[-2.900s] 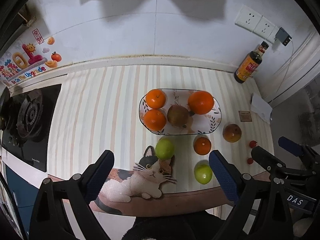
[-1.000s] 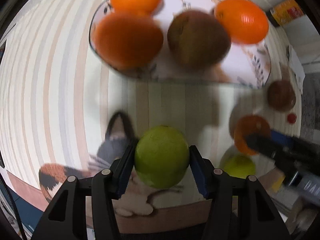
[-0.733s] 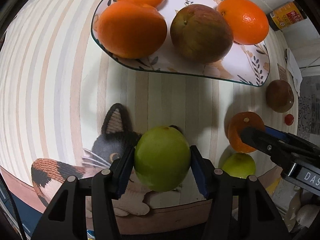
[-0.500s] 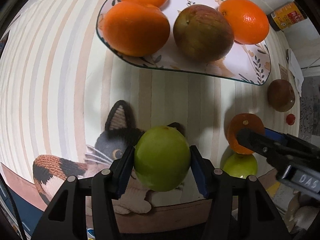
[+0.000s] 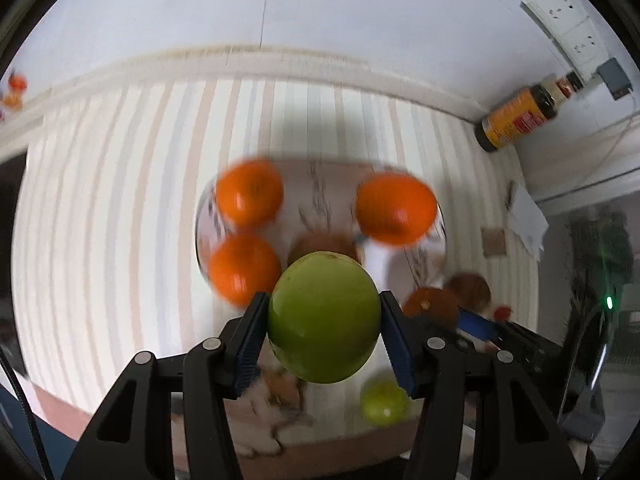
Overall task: Organize fruits
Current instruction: 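Place the green apple and orange on the plate and open both tools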
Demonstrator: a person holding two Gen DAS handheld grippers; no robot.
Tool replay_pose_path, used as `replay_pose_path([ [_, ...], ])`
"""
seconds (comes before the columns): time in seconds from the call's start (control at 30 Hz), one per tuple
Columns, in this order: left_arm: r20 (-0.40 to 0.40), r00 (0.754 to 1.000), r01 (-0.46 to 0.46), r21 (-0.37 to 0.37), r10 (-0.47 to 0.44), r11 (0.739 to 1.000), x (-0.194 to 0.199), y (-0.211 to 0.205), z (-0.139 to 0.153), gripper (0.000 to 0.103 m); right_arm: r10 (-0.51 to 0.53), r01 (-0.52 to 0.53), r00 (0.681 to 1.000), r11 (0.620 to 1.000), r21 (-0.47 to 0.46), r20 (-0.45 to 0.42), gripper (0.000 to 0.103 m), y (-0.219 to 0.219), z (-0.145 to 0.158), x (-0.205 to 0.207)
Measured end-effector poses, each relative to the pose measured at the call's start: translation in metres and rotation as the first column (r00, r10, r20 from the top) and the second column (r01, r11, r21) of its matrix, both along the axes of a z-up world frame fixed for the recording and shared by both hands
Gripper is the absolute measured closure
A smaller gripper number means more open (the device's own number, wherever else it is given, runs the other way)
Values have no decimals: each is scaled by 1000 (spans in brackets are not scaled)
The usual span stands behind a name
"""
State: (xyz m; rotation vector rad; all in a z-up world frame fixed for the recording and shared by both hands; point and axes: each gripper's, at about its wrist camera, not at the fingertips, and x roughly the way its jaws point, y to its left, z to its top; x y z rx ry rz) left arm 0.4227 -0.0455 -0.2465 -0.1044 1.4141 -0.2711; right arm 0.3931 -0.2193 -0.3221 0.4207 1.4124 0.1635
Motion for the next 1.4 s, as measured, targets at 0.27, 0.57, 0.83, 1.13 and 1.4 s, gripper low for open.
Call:
replay_pose_path([
  [0.27, -86, 996, 14, 84, -6, 996, 78, -18, -37, 51, -5, 4, 1000, 998, -69, -16, 45, -12, -12, 42],
  [0.57, -206, 978, 67, 117, -41, 991, 102, -38, -77, 50, -4, 1, 999, 998, -64, -36, 45, -17, -21, 52],
  [0.83, -187, 981, 74, 120, -50, 990, 102, -44, -67, 9, -50, 49, 997, 998, -29, -61, 13, -23, -17, 59],
  [1.13, -61, 998, 11, 185, 1, 983, 78, -17, -33, 9, -49, 39, 997, 985, -171, -59, 8, -24, 3, 59],
  [1.4, 30, 998, -57, 198, 52, 979, 36, 9, -9, 9, -17, 15, 1000, 964, -264, -7, 7, -21, 30, 39],
])
